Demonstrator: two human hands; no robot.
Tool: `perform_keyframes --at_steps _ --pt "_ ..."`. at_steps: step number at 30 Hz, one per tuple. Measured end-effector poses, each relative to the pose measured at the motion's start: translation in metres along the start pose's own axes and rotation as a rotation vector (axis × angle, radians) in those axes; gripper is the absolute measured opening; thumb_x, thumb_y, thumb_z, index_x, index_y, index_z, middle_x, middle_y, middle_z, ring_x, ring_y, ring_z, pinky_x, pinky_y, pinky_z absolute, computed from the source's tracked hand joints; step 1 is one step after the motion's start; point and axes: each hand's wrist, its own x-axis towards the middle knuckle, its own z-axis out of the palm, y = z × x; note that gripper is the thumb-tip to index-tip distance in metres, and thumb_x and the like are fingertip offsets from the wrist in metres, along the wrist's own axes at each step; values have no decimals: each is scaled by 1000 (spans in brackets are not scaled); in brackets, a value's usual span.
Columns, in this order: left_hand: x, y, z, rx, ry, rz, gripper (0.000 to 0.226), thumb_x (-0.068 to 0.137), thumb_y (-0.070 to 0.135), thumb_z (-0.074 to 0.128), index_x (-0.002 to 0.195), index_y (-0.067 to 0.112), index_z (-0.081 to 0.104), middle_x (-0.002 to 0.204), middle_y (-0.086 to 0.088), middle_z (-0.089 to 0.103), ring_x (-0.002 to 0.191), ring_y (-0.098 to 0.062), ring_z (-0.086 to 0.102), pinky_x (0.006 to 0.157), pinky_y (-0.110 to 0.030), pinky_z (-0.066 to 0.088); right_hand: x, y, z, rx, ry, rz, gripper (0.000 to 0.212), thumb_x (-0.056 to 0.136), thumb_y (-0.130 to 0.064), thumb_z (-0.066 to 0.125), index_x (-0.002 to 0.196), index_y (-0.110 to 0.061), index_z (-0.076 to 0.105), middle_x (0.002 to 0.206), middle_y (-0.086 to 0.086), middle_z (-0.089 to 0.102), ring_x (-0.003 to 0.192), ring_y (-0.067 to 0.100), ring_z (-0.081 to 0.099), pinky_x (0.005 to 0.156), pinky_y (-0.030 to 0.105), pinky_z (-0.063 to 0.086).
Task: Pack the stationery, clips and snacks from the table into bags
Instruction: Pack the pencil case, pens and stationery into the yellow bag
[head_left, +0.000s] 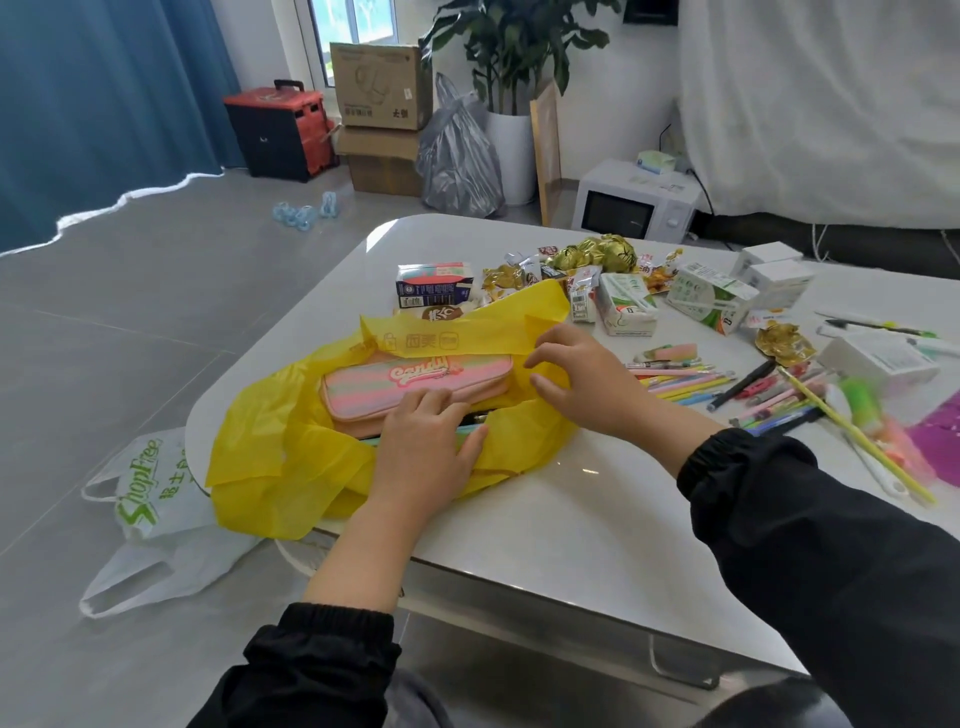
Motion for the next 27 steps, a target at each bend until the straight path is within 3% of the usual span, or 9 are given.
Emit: perform_keyframes --at_steps 5,9,13,16,18,22,25,27 --pt "0 4 1 15 -120 -64 61 89 61 28 139 29 44 147 -2 41 136 -24 30 110 -45 31 -19 25 -15 19 199 114 21 92 -17 57 110 -8 65 121 7 54 116 19 47 93 22 32" --pt "-1 7 2 60 -215 -71 66 91 67 21 147 32 28 156 0 24 144 -22 15 116 -47 19 -35 65 -16 -142 35 269 33 89 -6 53 122 -5 58 127 12 50 120 27 43 99 32 35" --pt "-1 10 1 61 -248 -101 75 85 73 8 148 34 22 159 0 16 146 -22 8 116 -49 9 -48 91 -10 -370 -170 342 53 87 -6 48 140 -7 41 145 14 35 135 29 28 112 40 24" --pt "0 9 4 61 -275 -111 73 86 69 13 150 33 17 159 1 11 147 -21 4 116 -49 6 -48 98 -3 -411 -192 353 49 95 -12 41 144 -8 35 150 12 30 139 27 24 115 39 18" --pt "1 7 6 66 -285 -120 70 90 67 17 150 31 16 160 2 10 147 -20 3 117 -48 6 -41 101 -2 -437 -172 337 42 98 -16 37 140 -9 39 147 12 36 136 27 30 114 40 22" --pt "3 4 10 72 -277 -147 70 92 64 18 151 28 15 160 4 11 147 -18 3 118 -47 6 -19 96 -4 -497 -164 288 35 100 -18 38 132 -10 48 135 11 49 124 28 43 105 39 34" --pt "4 3 12 86 -279 -155 71 92 63 17 152 26 12 160 4 10 147 -17 3 118 -46 5 -1 89 -10 -609 -297 260 28 96 -12 42 121 -15 53 119 6 57 109 24 50 73 34 41" --pt "4 3 12 87 -275 -153 70 92 63 17 152 26 11 160 5 9 147 -17 2 118 -46 5 8 86 -13 -671 -357 206 22 93 -7 42 108 -15 56 105 6 60 93 23 52 65 32 39"
